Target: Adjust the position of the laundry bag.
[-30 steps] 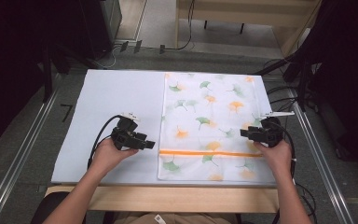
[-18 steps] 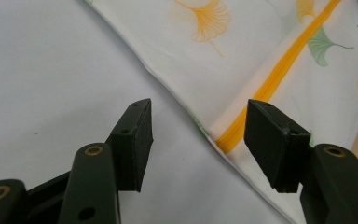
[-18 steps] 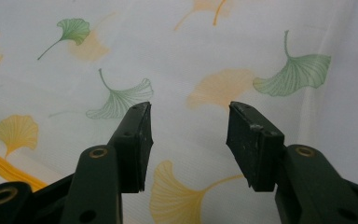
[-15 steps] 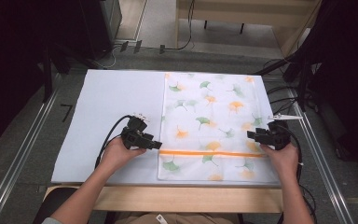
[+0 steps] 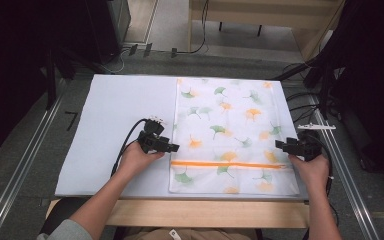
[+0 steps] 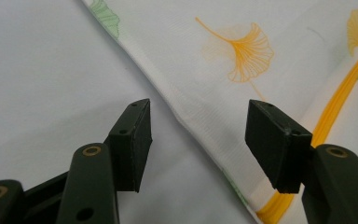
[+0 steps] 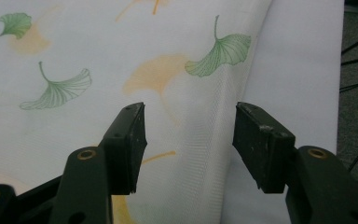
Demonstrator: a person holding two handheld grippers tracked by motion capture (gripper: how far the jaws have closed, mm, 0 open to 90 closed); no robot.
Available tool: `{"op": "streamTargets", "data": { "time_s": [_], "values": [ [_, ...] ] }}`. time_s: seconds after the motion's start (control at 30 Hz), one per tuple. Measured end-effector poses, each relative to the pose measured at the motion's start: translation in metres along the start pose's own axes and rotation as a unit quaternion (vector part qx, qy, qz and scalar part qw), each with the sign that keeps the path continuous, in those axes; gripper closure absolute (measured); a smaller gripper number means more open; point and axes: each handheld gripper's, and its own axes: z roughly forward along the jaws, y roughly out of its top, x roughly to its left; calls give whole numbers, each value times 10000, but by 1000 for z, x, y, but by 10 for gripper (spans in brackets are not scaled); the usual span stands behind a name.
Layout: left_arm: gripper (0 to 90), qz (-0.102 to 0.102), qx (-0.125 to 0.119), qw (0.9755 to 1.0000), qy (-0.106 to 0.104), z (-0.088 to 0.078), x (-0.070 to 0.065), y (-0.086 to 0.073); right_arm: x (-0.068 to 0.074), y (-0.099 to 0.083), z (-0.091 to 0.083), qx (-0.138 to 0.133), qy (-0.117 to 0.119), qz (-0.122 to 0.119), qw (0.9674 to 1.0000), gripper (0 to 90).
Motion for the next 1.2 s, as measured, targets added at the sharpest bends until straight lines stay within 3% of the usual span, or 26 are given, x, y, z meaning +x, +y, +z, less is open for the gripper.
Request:
{"op": "streamTargets", "data": {
  "time_s": [0.17, 0.3, 0.33, 0.37, 0.4, 0.5, 0.53, 0.57, 0.6, 0.67, 0.73, 0.77, 0.8, 0.9, 1.07, 1.2],
  "values": [
    [407, -44, -120, 9999, 68, 7, -5, 2, -7, 1, 12, 221, -35, 11, 9997, 439],
    [411, 0, -161, 9997, 207, 11, -11, 4, -4, 0, 17, 416, -50, -50, 9991, 436],
    [445, 43, -180, 9997, 178, 12, -12, 4, -2, 2, 19, 407, -40, 39, 9992, 452],
    [445, 35, -203, 9998, 1, 14, -12, 4, -2, 2, 19, 407, -40, 39, 9992, 452],
    [444, 5, -270, 9996, 63, 16, -15, 4, 0, 2, 20, 387, -34, 69, 9992, 457],
    [488, 101, -239, 9993, 253, 17, -19, 5, 9, 4, 22, 434, -170, -73, 9989, 557],
    [541, 124, -258, 9991, 325, 17, -18, 4, 14, 4, 23, 452, -197, -119, 9987, 608],
    [577, 124, -258, 9991, 325, 17, -18, 4, 14, 4, 23, 452, -197, -119, 9987, 608],
    [577, 102, -256, 9991, 331, 16, -16, 5, 15, 5, 24, 461, -199, -164, 9986, 662],
    [687, 88, -280, 9991, 321, 17, -14, 5, 16, 5, 24, 480, -325, -175, 9982, 761],
    [721, 108, -283, 9990, 343, 16, -13, 4, 16, 6, 24, 473, -377, -142, 9981, 814],
    [721, 93, -300, 9990, 320, 17, -14, 4, 16, 6, 24, 473, -377, -142, 9981, 814],
    [800, 122, -264, 9993, 221, 17, -14, 3, 16, 5, 23, 485, -311, -221, 9981, 892],
    [881, 200, -217, 9994, 179, 18, -18, 3, 17, 5, 23, 504, -297, -223, 9980, 900],
    [898, 43, -226, 9997, -97, 15, -12, 4, 15, 5, 22, 497, -257, -161, 9983, 900],
    [900, 62, -218, 9997, -130, 13, -12, 4, 13, 6, 20, 470, -200, -32, 9987, 900]
  ]
}}
